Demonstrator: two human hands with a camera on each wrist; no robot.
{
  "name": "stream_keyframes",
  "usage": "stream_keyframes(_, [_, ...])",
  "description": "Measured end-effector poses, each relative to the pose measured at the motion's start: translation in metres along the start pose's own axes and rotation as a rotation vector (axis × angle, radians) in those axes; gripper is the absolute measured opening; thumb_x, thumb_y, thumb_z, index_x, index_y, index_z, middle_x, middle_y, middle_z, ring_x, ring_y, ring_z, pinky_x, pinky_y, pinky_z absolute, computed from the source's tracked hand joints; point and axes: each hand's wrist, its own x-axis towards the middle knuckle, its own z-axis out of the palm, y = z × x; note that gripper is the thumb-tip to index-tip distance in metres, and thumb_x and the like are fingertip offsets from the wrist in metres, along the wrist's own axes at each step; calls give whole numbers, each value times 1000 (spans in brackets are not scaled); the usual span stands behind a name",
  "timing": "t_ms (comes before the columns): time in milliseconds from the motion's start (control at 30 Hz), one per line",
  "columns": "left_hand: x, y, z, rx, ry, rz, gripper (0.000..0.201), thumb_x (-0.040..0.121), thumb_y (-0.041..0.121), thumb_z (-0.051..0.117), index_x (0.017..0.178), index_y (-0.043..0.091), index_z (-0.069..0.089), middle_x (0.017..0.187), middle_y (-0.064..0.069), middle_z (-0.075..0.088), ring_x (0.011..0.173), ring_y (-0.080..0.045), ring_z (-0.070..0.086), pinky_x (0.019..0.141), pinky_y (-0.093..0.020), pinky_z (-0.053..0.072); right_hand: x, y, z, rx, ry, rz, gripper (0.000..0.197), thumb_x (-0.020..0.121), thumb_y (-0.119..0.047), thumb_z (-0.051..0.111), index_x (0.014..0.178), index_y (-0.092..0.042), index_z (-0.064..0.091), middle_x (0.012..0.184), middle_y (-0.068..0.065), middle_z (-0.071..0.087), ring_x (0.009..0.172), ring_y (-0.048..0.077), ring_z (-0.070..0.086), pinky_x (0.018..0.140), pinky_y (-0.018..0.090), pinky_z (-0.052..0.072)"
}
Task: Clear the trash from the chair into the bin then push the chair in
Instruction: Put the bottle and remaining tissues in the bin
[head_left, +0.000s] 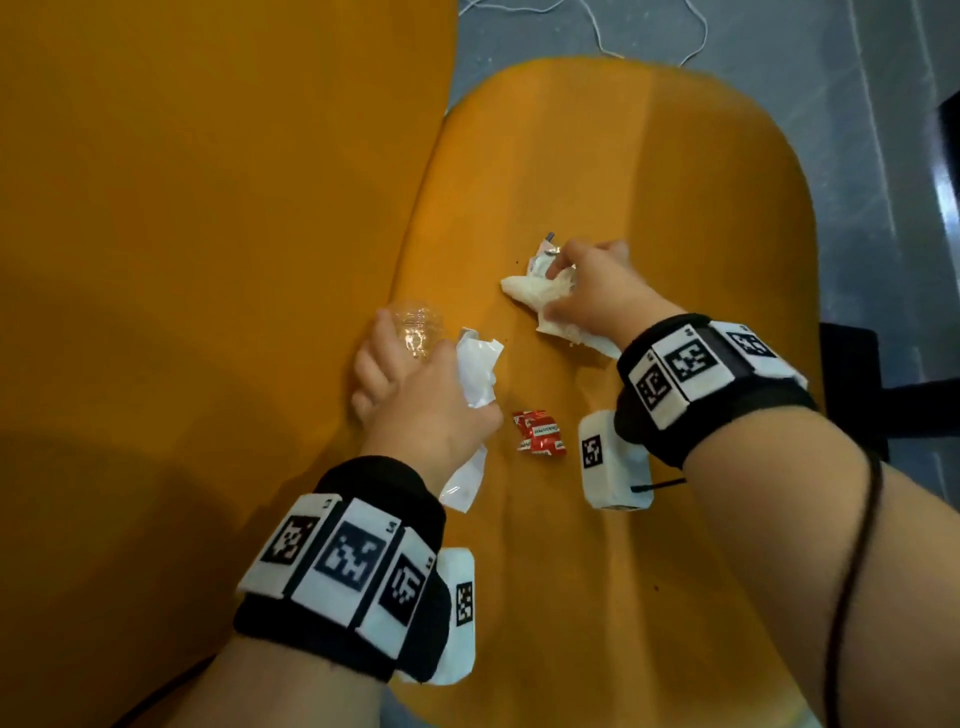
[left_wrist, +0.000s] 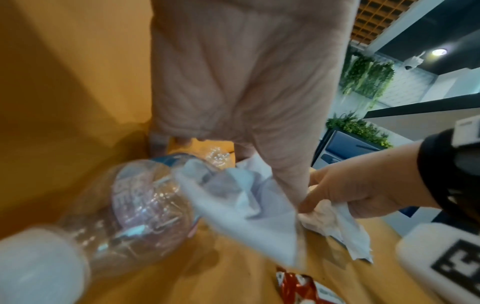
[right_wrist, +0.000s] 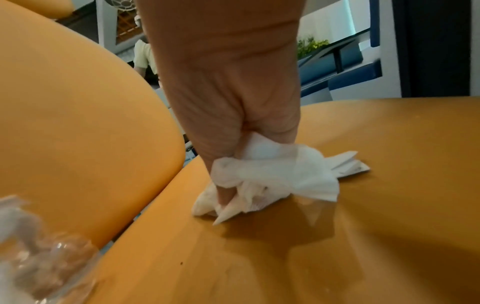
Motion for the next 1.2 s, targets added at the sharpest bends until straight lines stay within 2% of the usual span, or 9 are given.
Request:
stream_keyframes(133, [4, -1, 5, -17, -45, -84, 63, 79, 45, 66, 134, 38, 36, 157, -8, -15, 134, -40, 18, 110, -48, 26, -1, 5, 0, 84, 79, -30, 54, 83, -11, 65, 129, -18, 38, 125, 15, 52, 92, 27, 52, 71, 32, 39])
stream_keyframes(233, [5, -1, 9, -5, -87, -155, 71, 80, 49, 64, 139, 44, 24, 149, -14, 12, 125, -40, 28, 105, -48, 30, -8, 12, -28, 322, 172, 66, 57, 81, -17, 68, 132, -13, 43, 122, 9, 58, 109, 25, 57, 77, 30, 41])
stream_keyframes(400, [6, 1, 13, -70, -60, -200, 74, 78, 37, 67, 134, 39, 19, 128, -19, 30, 113, -39, 38, 97, -47, 40, -20, 45, -62, 334, 101, 166, 24, 85, -22, 68, 107, -14, 63, 84, 0, 62, 76, 13, 58, 71, 27, 41])
stream_keyframes(600, [10, -4, 17, -204, 2, -205, 96, 69, 24, 79, 136, 34, 10, 135, -19, 30, 115, -42, 46, 99, -51, 45, -9, 63, -13, 143, 63, 161, 31, 80, -27, 67, 109, -16, 60, 118, 10, 55, 116, 34, 48, 95, 47, 44])
stream_keyframes(667, [10, -6, 19, -208, 25, -207, 104, 67, 24, 81, 140, 32, 7, 137, -17, 30, 119, -42, 45, 100, -52, 43, -13, 61, -6, 137, 96, 96, 21, 85, -18, 61, 104, -15, 56, 105, 7, 58, 112, 35, 50, 86, 40, 44])
stream_keyframes(767, [10, -8, 21, -216, 35, -212, 105, 66, 22, 83, 142, 21, 10, 140, -16, 30, 125, -40, 42, 100, -50, 41, -25, 58, -8, 198, 69, 84, 34, 85, -11, 62, 118, -11, 53, 111, 7, 60, 104, 24, 55, 77, 31, 39])
stream_keyframes(900, [12, -11, 18, -193, 33, -212, 98, 66, 27, 83, 139, 9, 20, 140, -15, 31, 125, -38, 42, 98, -49, 42, -62, 46, -14, 579, -137, 192, 28, 82, -15, 69, 108, -17, 60, 99, 3, 67, 94, 20, 63, 79, 35, 53])
stream_keyframes(1033, [10, -14, 16, -200, 33, -197, 95, 67, 28, 81, 138, 8, 22, 141, -15, 30, 125, -38, 42, 95, -48, 43, -93, 30, 21, 546, -344, 208, 40, 80, -18, 73, 117, -10, 59, 105, 5, 67, 94, 23, 63, 82, 38, 54])
stream_keyframes(1200, [-2, -15, 18, -183, 7, -141, 100, 65, 32, 84, 138, 9, 20, 140, -14, 32, 125, -38, 42, 94, -47, 44, -113, 18, 57, 464, -316, 163, 34, 85, -13, 65, 118, -13, 57, 102, 3, 62, 89, 18, 55, 70, 27, 44])
